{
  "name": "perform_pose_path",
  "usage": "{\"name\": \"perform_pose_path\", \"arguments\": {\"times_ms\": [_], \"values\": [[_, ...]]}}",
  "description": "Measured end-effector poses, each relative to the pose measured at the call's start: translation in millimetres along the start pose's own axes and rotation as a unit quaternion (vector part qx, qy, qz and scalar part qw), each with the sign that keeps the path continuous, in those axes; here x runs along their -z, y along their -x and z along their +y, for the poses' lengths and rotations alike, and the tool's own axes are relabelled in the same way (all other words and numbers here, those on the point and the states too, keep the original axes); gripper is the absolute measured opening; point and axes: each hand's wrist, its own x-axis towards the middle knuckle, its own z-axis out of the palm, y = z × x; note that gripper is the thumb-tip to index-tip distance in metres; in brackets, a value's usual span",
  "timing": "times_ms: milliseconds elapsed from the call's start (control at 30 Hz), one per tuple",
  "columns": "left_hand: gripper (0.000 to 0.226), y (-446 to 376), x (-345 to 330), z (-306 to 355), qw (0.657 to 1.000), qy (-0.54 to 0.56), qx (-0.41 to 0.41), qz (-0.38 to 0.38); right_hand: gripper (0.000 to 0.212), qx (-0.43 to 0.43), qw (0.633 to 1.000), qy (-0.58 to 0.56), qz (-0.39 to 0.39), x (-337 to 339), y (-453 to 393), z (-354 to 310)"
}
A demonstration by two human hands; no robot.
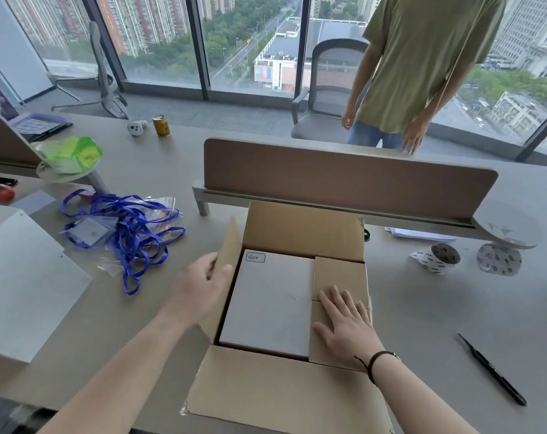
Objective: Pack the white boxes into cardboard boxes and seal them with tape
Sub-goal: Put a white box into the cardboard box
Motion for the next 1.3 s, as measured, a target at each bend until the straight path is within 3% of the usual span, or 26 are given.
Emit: {"name": "perform_pose_path", "arguments": {"times_ms": [133,233,367,500,667,800,967,1033,1133,1233,1300], "values": [[0.050,-5,-52,-8,0.973,-0.108,-0.052,-0.196,0.066,-0.002,1.000,0.011,0.014,-4,5,-1],[0.053,-11,-75,-37,0.931,-0.255,-0.070,-0.251,0.065,-0.002,1.000,0.023,0.019,-6,8,-1],[0.057,-14,-73,-53,0.921,-0.291,-0.098,-0.238,0.065,0.001,0.999,0.028,0.021,-7,11,0],[0.053,-18,-62,-53,0.932,-0.249,-0.087,-0.247,0.065,0.013,1.000,0.005,0.000,1,11,2],[0.048,5,-31,-77,0.965,-0.182,-0.096,-0.162,0.054,0.008,0.987,-0.152,0.046,5,44,25],[0.053,19,-11,-111,0.972,-0.180,-0.071,-0.132,0.054,-0.057,0.962,-0.251,0.089,-5,94,56],[0.063,31,-5,-127,0.977,-0.098,-0.045,-0.183,0.059,-0.096,0.946,-0.296,0.088,-28,131,62],[0.050,34,-7,-123,0.978,-0.041,-0.053,-0.197,0.045,-0.097,0.930,-0.338,0.102,-28,130,55],[0.026,32,-14,-114,0.986,0.048,-0.031,-0.160,0.016,-0.131,0.871,-0.446,0.159,-20,121,40],[0.010,27,-24,-110,0.993,0.095,0.015,-0.075,0.025,-0.189,0.843,-0.461,0.204,-17,106,29],[0.020,19,-32,-110,0.993,0.090,0.052,-0.051,0.036,-0.218,0.845,-0.445,0.202,-18,94,22]]}}
